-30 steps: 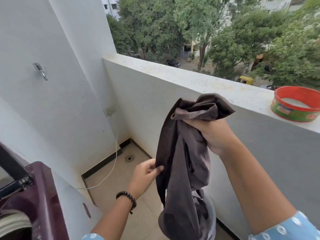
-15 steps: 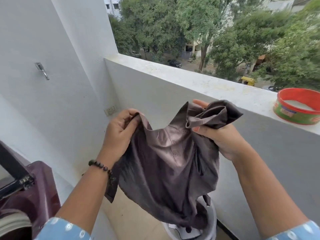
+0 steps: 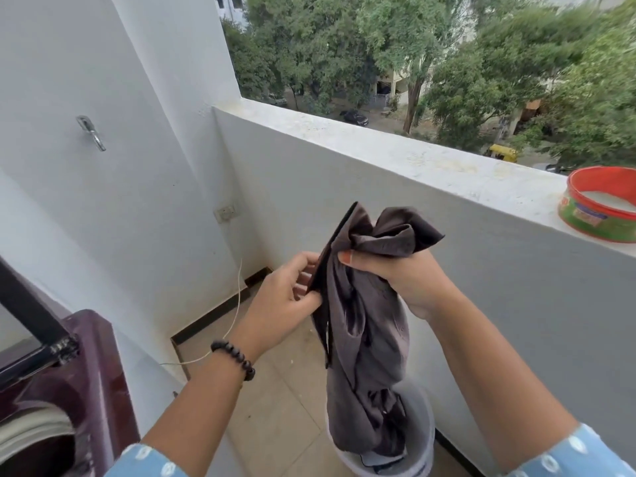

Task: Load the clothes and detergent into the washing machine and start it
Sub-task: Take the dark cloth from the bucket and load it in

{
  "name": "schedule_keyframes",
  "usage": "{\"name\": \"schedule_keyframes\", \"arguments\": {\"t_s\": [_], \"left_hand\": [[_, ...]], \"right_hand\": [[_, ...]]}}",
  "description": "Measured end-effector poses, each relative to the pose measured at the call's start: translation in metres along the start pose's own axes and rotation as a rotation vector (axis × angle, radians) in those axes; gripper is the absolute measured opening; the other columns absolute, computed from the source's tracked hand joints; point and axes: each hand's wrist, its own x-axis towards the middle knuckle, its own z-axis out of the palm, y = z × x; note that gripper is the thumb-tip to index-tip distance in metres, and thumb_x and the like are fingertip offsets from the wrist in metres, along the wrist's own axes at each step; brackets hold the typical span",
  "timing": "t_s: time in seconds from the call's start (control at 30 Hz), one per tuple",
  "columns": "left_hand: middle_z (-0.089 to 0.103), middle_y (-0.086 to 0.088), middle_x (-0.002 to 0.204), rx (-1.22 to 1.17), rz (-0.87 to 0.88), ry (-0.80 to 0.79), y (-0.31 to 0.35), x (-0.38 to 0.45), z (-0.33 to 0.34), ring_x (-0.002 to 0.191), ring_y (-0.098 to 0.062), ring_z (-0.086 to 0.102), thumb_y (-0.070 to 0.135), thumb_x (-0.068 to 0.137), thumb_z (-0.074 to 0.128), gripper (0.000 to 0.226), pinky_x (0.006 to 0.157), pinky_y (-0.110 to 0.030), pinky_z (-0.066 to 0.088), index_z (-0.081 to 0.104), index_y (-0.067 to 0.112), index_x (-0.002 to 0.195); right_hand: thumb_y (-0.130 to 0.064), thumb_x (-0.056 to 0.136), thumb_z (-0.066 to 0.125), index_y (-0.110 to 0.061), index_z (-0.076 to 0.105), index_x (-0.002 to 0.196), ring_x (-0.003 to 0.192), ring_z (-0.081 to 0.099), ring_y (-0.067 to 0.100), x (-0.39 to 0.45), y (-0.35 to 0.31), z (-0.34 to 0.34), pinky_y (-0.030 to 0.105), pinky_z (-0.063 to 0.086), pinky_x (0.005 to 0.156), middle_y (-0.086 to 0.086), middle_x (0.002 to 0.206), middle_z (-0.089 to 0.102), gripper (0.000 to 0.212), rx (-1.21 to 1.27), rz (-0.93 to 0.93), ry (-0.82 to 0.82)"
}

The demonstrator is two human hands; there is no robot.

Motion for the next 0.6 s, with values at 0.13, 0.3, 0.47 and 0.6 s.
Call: {"name": "schedule_keyframes", "arguments": {"t_s": [0.13, 0.3, 0.47, 0.6], "left_hand": [[0.071, 0.005, 0.096, 0.294, -0.171, 0.014, -0.048, -0.01, 0.005, 0.09, -0.011, 0.065, 0.01, 0.091, 0.059, 0.023, 0.077, -0.037, 0.054, 0.065, 0.022, 0.109], [0.068, 0.011, 0.073, 0.229, -0.249, 0.267, -0.059, -0.013, -0.029, 0.072, -0.01, 0.061, 0.017, 0.097, 0.057, 0.015, 0.064, -0.028, 0.044, 0.067, 0.022, 0.088], [0.061, 0.013, 0.071, -0.119, -0.066, 0.328, -0.002, 0.006, -0.042, 0.063, 0.0, 0.051, 0.003, 0.098, 0.051, 0.02, 0.061, -0.017, 0.044, 0.065, 0.013, 0.089], [0.063, -0.005, 0.113, -0.34, 0.03, 0.04, 0.042, 0.018, -0.004, 0.092, -0.007, 0.061, 0.01, 0.098, 0.051, 0.016, 0.075, -0.019, 0.051, 0.055, 0.012, 0.114]], "right_hand": [[-0.014, 0.063, 0.082, 0.008, 0.069, 0.101, 0.093, 0.07, 0.024, 0.004, -0.014, -0.006, 0.035, 0.057, 0.083, 0.022, 0.1, 0.071, 0.045, -0.02, -0.045, -0.003], [-0.002, 0.072, 0.078, -0.008, 0.074, 0.086, 0.083, 0.071, 0.011, 0.003, -0.025, -0.032, 0.022, 0.056, 0.071, 0.0, 0.083, 0.075, 0.016, -0.055, -0.092, 0.096], [-0.006, 0.071, 0.079, 0.001, 0.07, 0.096, 0.092, 0.071, 0.018, 0.005, -0.02, -0.031, 0.029, 0.057, 0.078, 0.01, 0.093, 0.073, 0.027, -0.09, -0.115, 0.094], [-0.006, 0.076, 0.078, 0.0, 0.069, 0.093, 0.092, 0.07, 0.019, 0.002, -0.014, -0.003, 0.034, 0.058, 0.083, 0.015, 0.094, 0.072, 0.02, -0.111, -0.125, 0.028]]}}
